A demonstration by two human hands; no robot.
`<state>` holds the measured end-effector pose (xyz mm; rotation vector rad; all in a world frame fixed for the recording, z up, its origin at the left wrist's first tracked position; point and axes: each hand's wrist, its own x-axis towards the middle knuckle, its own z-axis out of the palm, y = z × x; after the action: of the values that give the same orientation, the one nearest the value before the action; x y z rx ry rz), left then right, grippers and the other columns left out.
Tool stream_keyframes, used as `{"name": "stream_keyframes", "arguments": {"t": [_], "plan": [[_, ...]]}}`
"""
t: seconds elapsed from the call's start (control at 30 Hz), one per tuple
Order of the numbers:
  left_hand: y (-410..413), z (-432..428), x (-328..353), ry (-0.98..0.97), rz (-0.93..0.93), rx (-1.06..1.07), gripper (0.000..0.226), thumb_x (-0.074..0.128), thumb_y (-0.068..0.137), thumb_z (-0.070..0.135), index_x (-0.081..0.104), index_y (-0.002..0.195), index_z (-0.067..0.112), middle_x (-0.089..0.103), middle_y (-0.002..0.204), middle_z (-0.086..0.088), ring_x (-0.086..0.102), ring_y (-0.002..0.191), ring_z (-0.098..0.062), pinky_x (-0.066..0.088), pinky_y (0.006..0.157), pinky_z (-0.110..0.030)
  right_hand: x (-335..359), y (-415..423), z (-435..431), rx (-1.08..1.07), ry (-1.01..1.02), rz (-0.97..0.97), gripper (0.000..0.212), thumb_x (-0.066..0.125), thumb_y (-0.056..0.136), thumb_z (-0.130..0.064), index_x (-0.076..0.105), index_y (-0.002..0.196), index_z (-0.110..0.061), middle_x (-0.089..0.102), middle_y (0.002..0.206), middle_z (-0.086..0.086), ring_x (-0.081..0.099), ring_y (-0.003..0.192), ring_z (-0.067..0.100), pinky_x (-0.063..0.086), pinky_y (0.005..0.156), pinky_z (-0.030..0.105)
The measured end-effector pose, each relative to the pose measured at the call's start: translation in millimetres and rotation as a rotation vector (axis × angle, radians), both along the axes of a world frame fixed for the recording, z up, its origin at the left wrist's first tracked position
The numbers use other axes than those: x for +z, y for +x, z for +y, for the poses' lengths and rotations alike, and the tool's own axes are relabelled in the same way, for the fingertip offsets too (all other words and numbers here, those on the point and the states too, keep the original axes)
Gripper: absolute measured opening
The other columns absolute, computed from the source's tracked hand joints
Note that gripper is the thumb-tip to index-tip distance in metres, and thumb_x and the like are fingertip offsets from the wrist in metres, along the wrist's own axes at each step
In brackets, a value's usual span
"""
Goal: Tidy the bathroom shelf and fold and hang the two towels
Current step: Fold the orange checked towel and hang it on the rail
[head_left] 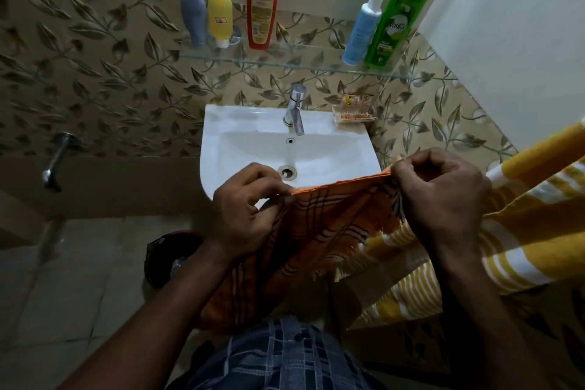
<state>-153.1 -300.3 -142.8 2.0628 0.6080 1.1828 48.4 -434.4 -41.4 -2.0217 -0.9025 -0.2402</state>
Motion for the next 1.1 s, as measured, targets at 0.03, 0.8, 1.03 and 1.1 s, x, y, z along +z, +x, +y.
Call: {"name": "stream_keyframes", "arguments": {"t": [0.03,0.8,1.03,1.1], "plan": [[-0.8,-0.6,0.4,-0.031,0.019,-0.001,0.010,0.070,0.092,0.017,0.077,0.093,0.010,0.068,0.091,0.003,0.066,0.082,-0.009,0.054,0.069,-0.027,1.0,-1.4,0.7,0.004,0.006,0.019,0.009,0.073,0.085,-0.025,0.072,0.076,-0.027,0.069,0.071,-0.012,0.067,0.067,0.007,0.060,0.067,0.041],[-17.2,-5.5,-81.6,-0.301,0.524,0.233,0.049,0.053,0.062,0.011,0.062,0.109,0.025,0.072,0.087,-0.005,0.067,0.080,-0.036,0.048,0.062,-0.036,42.8,-3.8,-8.4,0.049,0.275,0.009,0.008,0.073,0.092,-0.025,0.073,0.086,-0.020,0.073,0.077,-0.002,0.070,0.066,0.018,0.058,0.060,0.035],[-47.9,-3.5,-110.2,-0.318,0.706,0.404,0.043,0.061,0.077,0.000,0.065,0.112,0.027,0.073,0.099,-0.010,0.069,0.091,-0.039,0.048,0.068,-0.040,41.7,31.0,-8.6,-0.095,0.166,-0.105,0.005,0.066,0.088,-0.030,0.071,0.088,-0.028,0.070,0.078,-0.005,0.065,0.066,0.008,0.049,0.060,0.013],[-51.7,0.2,-105.5,-0.343,0.668,0.449,0.048,0.059,0.078,-0.005,0.067,0.116,0.022,0.072,0.102,-0.016,0.067,0.091,-0.043,0.042,0.069,-0.040,31.7,37.5,-10.9,-0.124,0.121,-0.145,0.008,0.065,0.088,-0.031,0.071,0.088,-0.027,0.070,0.080,-0.005,0.066,0.070,0.012,0.053,0.064,0.020]]}}
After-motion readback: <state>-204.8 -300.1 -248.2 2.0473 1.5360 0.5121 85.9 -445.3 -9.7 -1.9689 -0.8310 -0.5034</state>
